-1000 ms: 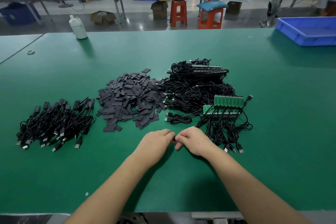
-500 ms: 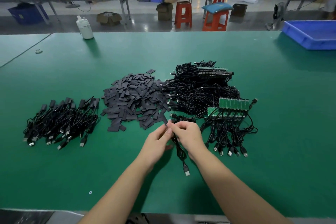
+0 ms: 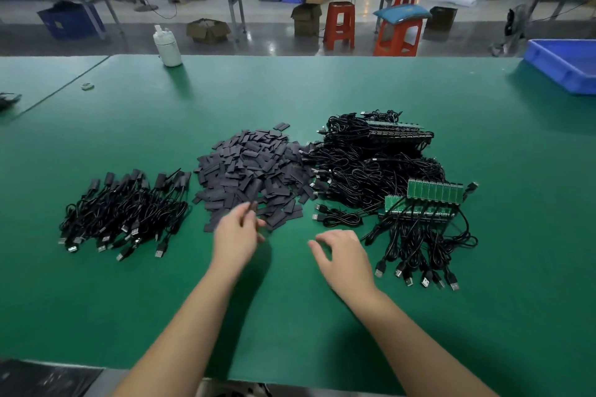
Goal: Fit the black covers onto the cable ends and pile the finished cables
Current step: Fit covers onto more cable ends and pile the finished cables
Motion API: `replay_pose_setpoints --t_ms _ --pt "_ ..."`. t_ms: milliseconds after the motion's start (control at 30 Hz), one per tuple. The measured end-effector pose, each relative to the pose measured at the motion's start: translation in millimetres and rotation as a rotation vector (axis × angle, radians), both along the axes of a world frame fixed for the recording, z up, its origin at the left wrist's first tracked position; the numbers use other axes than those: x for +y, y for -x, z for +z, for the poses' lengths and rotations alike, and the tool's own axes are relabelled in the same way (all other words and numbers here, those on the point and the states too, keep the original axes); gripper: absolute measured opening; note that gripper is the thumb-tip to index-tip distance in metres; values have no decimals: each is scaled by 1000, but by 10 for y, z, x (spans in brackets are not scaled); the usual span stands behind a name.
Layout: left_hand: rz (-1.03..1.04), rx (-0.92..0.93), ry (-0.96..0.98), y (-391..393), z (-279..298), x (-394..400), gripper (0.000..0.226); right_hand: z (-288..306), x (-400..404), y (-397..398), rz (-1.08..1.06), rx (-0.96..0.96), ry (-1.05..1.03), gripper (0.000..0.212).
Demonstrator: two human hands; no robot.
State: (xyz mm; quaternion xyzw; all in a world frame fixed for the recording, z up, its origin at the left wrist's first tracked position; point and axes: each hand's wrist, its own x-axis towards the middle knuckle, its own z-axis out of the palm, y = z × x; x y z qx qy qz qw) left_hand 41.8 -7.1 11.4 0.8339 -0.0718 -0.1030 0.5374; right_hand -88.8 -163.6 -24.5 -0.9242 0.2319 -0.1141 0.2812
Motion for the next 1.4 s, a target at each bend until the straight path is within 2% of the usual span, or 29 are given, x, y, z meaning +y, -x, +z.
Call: replay_pose_setpoints --t_ms 100,167,233,367,433,533,600,733,833,1000,1167,1400 --pt "108 -224 -271 -543 158 335 25 -234 -67 156 91 86 205 47" --pt "201 -395 -448 -902 235 520 23 -310 -41 189 121 77 270 47" --pt "274 -484 -640 -1216 269 657 24 -310 -15 178 107 53 310 43" --pt "294 -252 -842 -1605 121 854 33 -317 -8 172 77 -56 424 32" --pt "279 -223 -860 -1639 38 883 36 -324 -10 173 82 -76 443 32" --pt "264 -387 -855 -1606 1 833 35 -328 -1 175 79 -68 453 32" --pt "252 -434 -875 -1547 3 787 39 -323 10 182 80 -64 471 32" --pt "50 -303 -1111 -1440 -54 728 53 -297 30 189 71 -66 505 33" --pt "-22 -172 -1239 -1425 -187 749 60 -307 43 198 63 -64 517 34" --pt "-48 -134 -1214 -1451 -299 850 58 -333 33 200 58 -78 515 34" --pt "-102 -174 -1276 -1511 -341 945 56 -360 22 195 72 -79 488 34" --pt "-75 -170 -1348 -1659 -303 1090 56 -354 12 180 88 -44 463 34"
